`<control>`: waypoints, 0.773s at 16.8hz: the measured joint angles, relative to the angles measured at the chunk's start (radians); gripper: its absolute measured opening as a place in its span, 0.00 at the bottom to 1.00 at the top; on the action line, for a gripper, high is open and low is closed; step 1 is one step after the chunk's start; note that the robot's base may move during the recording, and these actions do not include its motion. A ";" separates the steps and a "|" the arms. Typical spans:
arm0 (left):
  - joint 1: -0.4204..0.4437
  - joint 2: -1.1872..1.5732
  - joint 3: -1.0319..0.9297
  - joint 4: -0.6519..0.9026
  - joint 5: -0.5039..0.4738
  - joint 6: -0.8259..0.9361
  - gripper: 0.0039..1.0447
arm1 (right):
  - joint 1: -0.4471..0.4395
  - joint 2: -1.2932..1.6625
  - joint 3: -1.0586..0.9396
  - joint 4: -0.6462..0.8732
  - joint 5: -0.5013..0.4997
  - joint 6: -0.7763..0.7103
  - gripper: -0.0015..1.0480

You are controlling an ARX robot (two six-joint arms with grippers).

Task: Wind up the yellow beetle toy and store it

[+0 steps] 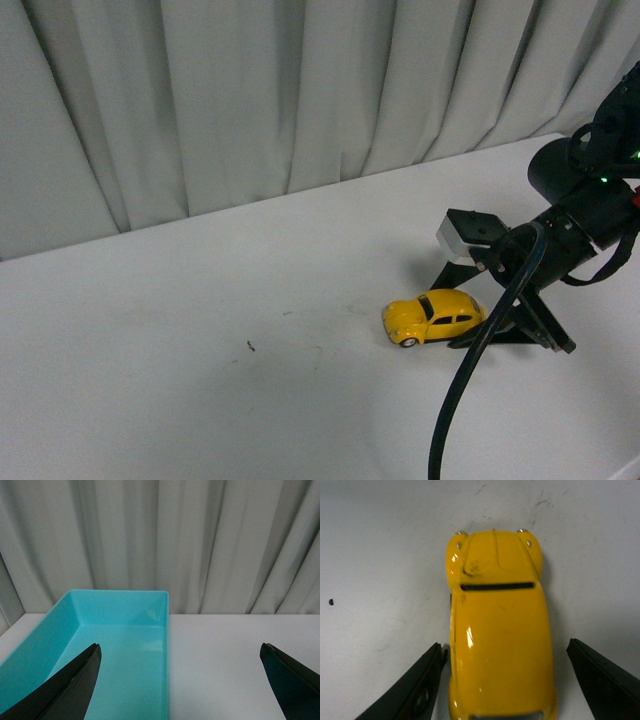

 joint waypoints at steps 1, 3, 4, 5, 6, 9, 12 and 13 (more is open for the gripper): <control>0.000 0.000 0.000 0.000 -0.001 0.000 0.94 | 0.000 0.000 0.002 0.005 -0.002 0.002 0.78; 0.000 0.000 0.000 0.000 0.000 0.000 0.94 | 0.000 0.000 0.003 0.008 -0.002 0.004 0.83; 0.000 0.000 0.000 0.000 0.000 0.000 0.94 | 0.000 0.000 0.005 0.011 -0.002 0.006 0.88; 0.000 0.000 0.000 0.000 0.000 0.000 0.94 | 0.000 0.000 0.005 0.016 -0.003 0.012 0.95; 0.000 0.000 0.000 0.000 -0.001 0.000 0.94 | -0.001 0.000 0.004 0.016 -0.003 0.015 0.94; 0.000 0.000 0.000 0.000 0.000 0.000 0.94 | -0.001 0.000 0.002 0.021 -0.003 0.019 0.94; 0.000 0.000 0.000 0.000 0.000 0.000 0.94 | -0.001 0.000 0.002 0.022 -0.003 0.020 0.94; 0.000 0.000 0.000 0.000 0.000 0.000 0.94 | -0.006 0.000 0.002 0.023 -0.007 0.020 0.94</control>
